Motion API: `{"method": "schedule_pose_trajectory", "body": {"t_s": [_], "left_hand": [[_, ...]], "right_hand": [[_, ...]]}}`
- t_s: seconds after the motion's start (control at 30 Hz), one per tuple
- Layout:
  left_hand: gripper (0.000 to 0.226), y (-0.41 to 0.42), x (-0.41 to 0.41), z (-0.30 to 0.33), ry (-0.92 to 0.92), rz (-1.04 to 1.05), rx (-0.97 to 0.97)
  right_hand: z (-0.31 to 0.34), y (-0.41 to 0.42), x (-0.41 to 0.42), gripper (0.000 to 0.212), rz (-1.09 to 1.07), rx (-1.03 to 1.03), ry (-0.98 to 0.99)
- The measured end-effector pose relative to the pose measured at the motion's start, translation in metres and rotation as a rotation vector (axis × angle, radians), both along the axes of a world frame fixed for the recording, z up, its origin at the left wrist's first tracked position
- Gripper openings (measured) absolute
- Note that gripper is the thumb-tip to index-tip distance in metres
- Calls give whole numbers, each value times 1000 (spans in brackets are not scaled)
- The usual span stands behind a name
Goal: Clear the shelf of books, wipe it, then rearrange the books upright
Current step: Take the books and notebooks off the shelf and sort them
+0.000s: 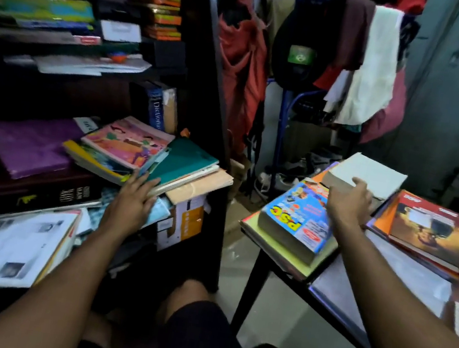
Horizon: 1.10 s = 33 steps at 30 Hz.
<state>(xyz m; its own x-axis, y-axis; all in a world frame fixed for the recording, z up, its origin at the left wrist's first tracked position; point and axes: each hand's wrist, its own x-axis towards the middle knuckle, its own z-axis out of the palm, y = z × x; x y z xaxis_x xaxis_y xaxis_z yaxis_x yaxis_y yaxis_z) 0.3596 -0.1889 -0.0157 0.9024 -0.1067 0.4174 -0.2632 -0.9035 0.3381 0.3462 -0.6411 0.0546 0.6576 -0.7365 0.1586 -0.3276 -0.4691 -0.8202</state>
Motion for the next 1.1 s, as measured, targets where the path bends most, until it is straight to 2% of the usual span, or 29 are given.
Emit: {"method": "schedule_pose_trajectory", "body": {"t_s": [0.07,0.1,0.2,0.3,0.4,0.47,0.53,0.67,0.8,0.9,1.1], "left_hand": [[45,1,-3,2,4,11,-2],[45,-1,-4,3,8,9,-9],[45,-1,-8,7,18,11,-53],[45,-1,-10,8,36,2,-92],[49,-2,-10,10,48,65,-113],[52,-7,-10,13,60,105,-62],[52,-13,-11,15,69,122,76],[46,-24,-10,25,12,184,470],[52,-30,0,41,24,80,727],[51,-31,-2,46,33,81,760],[54,-26,-13,49,67,104,722]], "right_hand": [[13,41,-5,39,201,-61,-264],[16,62,-7,34,345,-82,-329],[16,142,-10,23,702,22,-274],[1,204,-5,23,889,103,-118],[-12,239,6,34,931,116,70],[-16,251,12,37,903,111,112],[-19,256,18,37,852,95,104],[-26,256,16,35,833,79,70],[-29,253,11,38,869,77,50],[-29,250,6,40,900,99,53],[-32,251,1,47,948,15,86]]}}
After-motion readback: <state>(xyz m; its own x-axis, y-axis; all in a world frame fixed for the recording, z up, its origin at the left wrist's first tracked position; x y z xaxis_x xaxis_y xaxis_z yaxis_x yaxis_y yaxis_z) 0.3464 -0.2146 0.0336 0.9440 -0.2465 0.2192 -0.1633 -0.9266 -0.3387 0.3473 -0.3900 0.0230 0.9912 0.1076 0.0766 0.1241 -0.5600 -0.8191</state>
